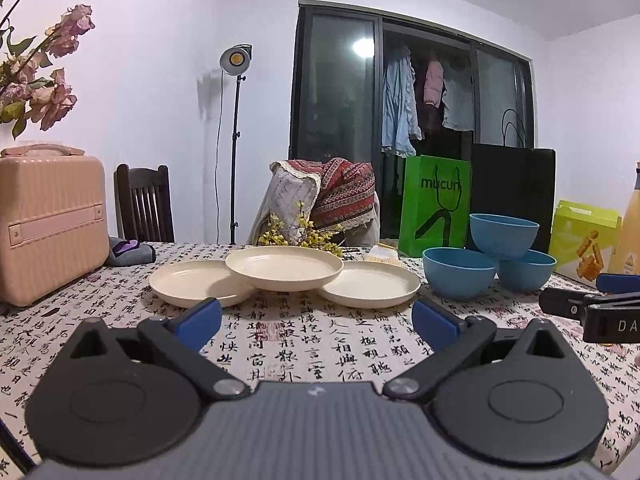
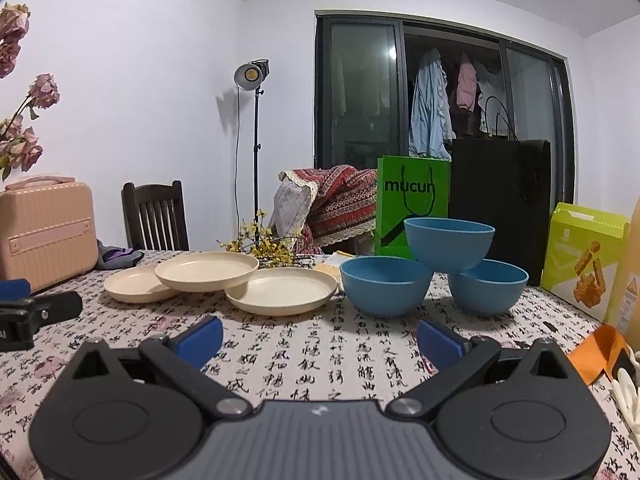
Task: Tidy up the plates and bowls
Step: 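Move the left tool toward the cream plates while the right tool follows alongside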
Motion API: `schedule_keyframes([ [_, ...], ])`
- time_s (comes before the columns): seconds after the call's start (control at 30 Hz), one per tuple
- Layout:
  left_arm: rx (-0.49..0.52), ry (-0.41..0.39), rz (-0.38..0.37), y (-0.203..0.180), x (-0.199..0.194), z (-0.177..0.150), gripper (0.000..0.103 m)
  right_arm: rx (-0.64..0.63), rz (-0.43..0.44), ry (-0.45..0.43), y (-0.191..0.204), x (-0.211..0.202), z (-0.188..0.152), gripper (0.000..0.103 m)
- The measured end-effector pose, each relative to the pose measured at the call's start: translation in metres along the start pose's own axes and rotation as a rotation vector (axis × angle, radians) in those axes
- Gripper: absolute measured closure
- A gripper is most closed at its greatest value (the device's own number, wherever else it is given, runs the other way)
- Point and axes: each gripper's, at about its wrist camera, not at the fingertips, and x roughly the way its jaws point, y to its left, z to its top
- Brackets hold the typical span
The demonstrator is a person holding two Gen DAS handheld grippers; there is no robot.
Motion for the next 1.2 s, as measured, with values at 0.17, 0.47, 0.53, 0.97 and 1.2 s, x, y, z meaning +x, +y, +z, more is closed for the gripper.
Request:
schedule_keyframes([
  [0.17, -0.009, -0.003, 0.001, 0.006, 0.008, 0.007, 0.0, -0.009, 0.005, -0.006, 0.003, 0.008, 0.006, 0.0],
  [0.47, 0.013, -0.003, 0.016, 0.012, 0.021, 0.019, 0.0, -0.009, 0.013, -0.012, 0.006, 0.024, 0.019, 0.0],
  [0.53, 0.02, -0.007, 0.018, 0.013, 0.023, 0.022, 0.0, -0.012, 0.015, -0.016, 0.008, 0.027, 0.022, 0.0],
  [0.97, 0.025, -0.004, 0.014, 0.017, 0.034, 0.043, 0.0, -0.015, 0.044, -0.035, 0.016, 0.043, 0.054, 0.0],
  [1.2, 0.02, -0.004, 0.028, 0.021, 0.039, 0.056, 0.0, -0.036, 0.057, -0.022, 0.027, 0.053, 0.07, 0.0],
])
